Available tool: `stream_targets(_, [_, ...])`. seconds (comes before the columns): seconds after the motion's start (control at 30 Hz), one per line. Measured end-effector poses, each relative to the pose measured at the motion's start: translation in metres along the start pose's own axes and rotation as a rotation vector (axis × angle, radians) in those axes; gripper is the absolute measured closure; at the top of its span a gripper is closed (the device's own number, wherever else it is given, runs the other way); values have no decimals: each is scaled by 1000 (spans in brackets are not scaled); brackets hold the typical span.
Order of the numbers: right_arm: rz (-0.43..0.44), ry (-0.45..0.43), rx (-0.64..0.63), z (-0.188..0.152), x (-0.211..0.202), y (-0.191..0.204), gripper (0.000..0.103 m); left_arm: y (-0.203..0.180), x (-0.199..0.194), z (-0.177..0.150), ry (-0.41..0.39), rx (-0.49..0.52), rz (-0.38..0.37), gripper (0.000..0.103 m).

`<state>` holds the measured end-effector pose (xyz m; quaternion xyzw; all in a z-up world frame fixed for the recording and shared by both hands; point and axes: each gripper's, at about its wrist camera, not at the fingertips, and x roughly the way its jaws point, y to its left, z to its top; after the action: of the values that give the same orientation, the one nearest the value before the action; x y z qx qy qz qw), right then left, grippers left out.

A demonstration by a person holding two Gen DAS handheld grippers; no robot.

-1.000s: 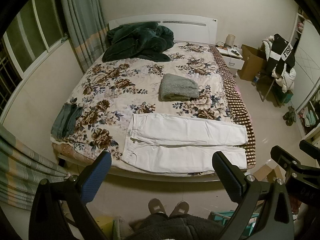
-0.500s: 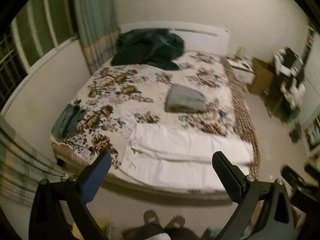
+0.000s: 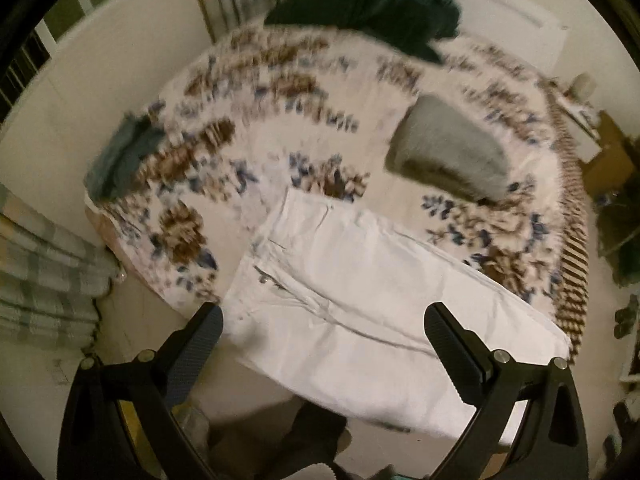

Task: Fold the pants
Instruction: 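Lower both grippers to the white pants' leg hems and close on them, then lift the hems with both grippers and fold them over toward the waistband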

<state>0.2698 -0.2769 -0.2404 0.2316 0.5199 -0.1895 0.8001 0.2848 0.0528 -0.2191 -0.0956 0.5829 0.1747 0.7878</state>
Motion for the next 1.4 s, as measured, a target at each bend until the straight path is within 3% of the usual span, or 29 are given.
stream_targets(0.2, [-28, 13, 152, 57, 144, -8, 0, -24, 137, 57, 111, -89, 19, 0])
stream_targets(0.4, [-94, 64, 266, 97, 280, -15, 0, -39, 268, 92, 232, -157, 56, 2])
stream_targets(0.53, [-140, 139, 322, 110, 340, -24, 0, -42, 322, 107, 260, -156, 88, 10])
stream_targets(0.73, [-180, 292, 370, 121, 420, -31, 0, -41, 378, 110, 356, -197, 49, 15])
stream_targets(0.8, [-178, 344, 390, 122, 439, -32, 5, -39, 385, 109, 353, -200, 38, 16])
stream_targets(0.83, [-175, 372, 404, 121, 447, -34, 13, -37, 383, 108, 328, -204, 23, 20])
stream_targets(0.87, [-175, 391, 418, 120, 453, -35, 21, -33, 380, 106, 310, -214, 11, 24])
stream_targets(0.9, [-184, 401, 422, 119, 456, -35, 25, -28, 377, 104, 291, -228, 2, 38])
stream_targets(1.0, [-196, 400, 419, 118, 455, -38, 62, -5, 363, 95, 252, -268, -75, 68])
stream_targets(1.07, [-173, 399, 427, 118, 450, -40, 91, 6, 356, 88, 240, -277, -132, 79])
stream_targets(1.13, [-143, 392, 436, 117, 441, -41, 94, 17, 345, 80, 217, -285, -183, 87])
stream_targets(1.4, [-68, 283, 306, 92, 341, -47, 98, 77, 234, 23, 80, -331, -379, 92])
